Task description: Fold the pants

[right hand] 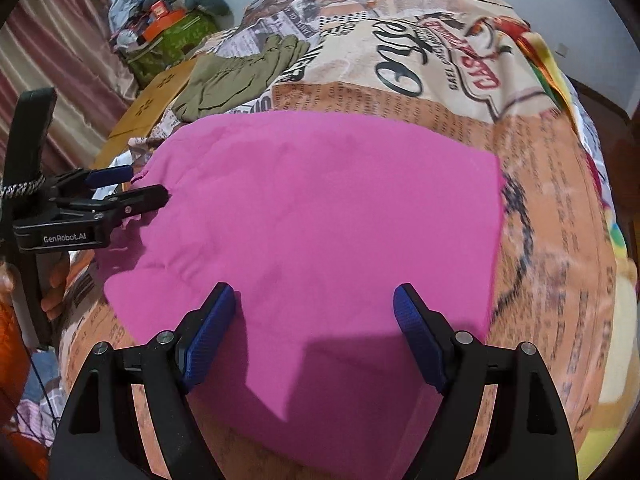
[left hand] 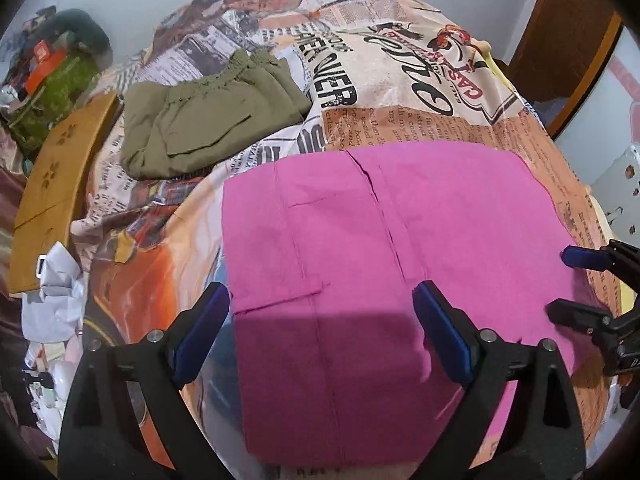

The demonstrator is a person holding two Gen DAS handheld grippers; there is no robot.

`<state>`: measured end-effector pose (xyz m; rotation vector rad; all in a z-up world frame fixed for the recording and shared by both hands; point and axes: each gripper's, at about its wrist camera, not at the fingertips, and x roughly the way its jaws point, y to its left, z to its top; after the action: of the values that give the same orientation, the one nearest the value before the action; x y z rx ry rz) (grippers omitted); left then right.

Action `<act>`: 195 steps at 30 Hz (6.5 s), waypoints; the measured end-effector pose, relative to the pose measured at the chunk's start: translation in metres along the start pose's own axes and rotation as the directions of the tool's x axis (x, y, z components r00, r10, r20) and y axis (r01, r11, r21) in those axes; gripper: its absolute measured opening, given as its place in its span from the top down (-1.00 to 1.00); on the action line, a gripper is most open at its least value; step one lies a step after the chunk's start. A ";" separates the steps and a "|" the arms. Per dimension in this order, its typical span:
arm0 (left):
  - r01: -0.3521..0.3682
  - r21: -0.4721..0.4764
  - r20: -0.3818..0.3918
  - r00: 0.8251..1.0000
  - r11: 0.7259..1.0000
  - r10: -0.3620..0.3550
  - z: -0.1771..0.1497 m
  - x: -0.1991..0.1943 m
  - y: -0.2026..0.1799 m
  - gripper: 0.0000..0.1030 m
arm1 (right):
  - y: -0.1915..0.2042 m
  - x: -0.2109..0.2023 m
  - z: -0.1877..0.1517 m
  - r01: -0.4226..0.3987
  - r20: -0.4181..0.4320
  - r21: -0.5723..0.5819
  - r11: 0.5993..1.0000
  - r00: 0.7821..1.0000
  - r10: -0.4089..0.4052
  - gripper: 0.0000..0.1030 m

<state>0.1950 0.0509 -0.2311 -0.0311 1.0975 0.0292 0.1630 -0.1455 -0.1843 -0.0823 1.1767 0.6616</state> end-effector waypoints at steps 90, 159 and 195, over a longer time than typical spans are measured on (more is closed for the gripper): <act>-0.115 -0.290 0.138 0.977 0.950 0.160 -0.058 -0.065 0.053 0.70 | 0.029 0.001 -0.018 -0.052 0.093 0.017 0.998 0.994 0.051 -0.57; 0.158 0.286 -0.066 0.987 0.945 -0.145 0.004 -0.027 -0.091 -0.56 | -0.010 -0.017 -0.039 -0.013 0.111 0.130 0.991 0.994 -0.002 -0.57; -0.130 0.081 -0.172 0.975 0.988 0.142 0.109 0.113 0.003 -0.99 | -0.027 -0.029 -0.030 0.030 0.129 0.163 0.986 0.990 -0.052 -0.57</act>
<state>0.3435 0.0589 -0.2823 0.1059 1.2768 0.1130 0.1457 -0.1919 -0.1791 0.0726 1.0933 0.5256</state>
